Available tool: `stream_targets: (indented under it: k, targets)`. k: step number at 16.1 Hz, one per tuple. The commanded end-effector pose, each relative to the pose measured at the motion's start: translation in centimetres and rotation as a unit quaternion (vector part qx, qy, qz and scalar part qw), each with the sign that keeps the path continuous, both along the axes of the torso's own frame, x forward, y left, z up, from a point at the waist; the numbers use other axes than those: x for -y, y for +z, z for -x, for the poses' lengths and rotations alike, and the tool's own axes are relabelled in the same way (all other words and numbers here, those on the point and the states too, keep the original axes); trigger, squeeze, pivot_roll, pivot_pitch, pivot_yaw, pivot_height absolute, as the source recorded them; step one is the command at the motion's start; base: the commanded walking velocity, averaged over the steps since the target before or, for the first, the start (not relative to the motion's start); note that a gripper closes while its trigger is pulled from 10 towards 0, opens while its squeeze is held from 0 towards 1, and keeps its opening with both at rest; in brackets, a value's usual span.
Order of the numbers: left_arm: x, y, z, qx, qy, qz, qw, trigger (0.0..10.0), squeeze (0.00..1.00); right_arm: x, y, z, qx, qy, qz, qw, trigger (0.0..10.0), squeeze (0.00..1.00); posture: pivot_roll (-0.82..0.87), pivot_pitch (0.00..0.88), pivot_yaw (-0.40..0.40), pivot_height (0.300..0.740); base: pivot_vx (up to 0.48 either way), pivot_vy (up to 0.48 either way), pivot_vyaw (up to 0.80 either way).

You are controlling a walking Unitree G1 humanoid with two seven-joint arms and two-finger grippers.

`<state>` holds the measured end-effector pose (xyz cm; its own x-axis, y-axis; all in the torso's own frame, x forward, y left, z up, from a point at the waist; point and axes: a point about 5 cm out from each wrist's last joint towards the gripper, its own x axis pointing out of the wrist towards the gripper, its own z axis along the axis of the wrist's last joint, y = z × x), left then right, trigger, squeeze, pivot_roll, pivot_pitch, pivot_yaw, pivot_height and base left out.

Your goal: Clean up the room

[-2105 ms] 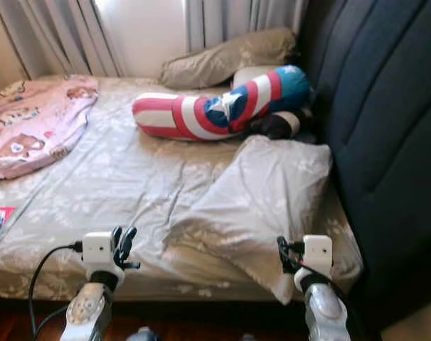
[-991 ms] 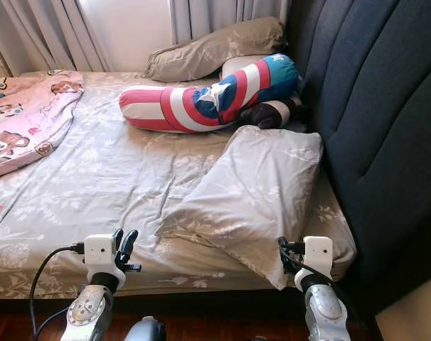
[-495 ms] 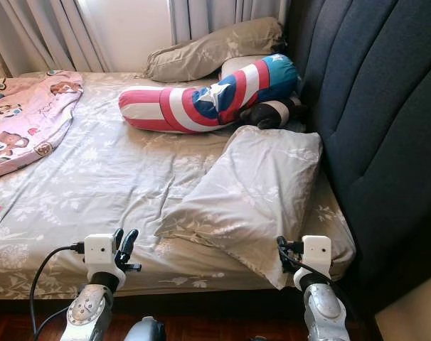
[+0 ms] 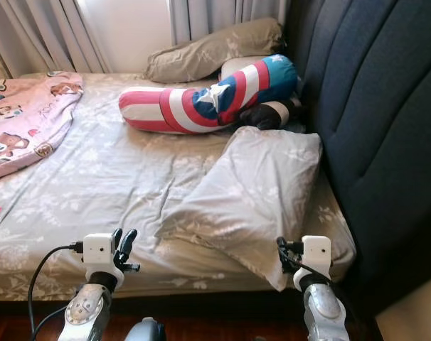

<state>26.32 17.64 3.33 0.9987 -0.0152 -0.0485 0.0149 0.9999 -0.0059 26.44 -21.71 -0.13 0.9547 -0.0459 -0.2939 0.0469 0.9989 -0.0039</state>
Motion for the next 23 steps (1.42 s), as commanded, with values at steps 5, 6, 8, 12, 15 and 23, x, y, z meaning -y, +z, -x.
stream_targets:
  k: [5,6,8,12,15,23]
  targets:
    - [-0.1,0.1,-0.2,-0.004,-0.005,-0.003,1.000,10.0,0.00,-0.2,0.2,-0.4,-0.001,0.002,0.002,1.000,10.0,0.00,-0.02,0.000,0.007,0.658,0.305,0.000,0.00]
    - [-0.1,0.1,-0.2,-0.004,-0.006,-0.003,1.000,10.0,0.00,-0.3,0.2,-0.4,-0.001,0.002,0.002,1.000,10.0,0.00,-0.02,0.000,0.008,0.658,0.330,0.000,0.00]
    - [-0.1,0.1,-0.2,-0.004,-0.006,-0.003,1.000,10.0,0.00,-0.3,0.2,-0.5,-0.001,0.001,0.002,1.000,10.0,0.00,-0.02,0.000,0.008,0.658,0.330,0.000,0.00]
    - [-0.2,0.1,-0.2,-0.003,-0.005,-0.003,1.000,10.0,0.00,0.0,0.1,-0.5,-0.009,-0.012,0.011,1.000,10.0,0.00,-0.01,0.000,0.005,0.658,0.316,0.000,0.00]
    - [-0.4,-0.1,0.0,-0.007,-0.005,-0.004,1.000,10.0,0.00,0.4,0.0,-0.4,-0.015,-0.017,0.014,1.000,10.0,0.00,-0.01,0.000,0.002,0.658,0.000,0.000,0.00]
    - [-0.9,0.2,0.0,-0.007,-0.003,-0.010,1.000,10.0,0.00,0.0,0.4,-1.4,-0.017,-0.017,0.003,1.000,10.0,0.00,-0.01,0.000,0.022,0.658,0.000,0.000,0.00]
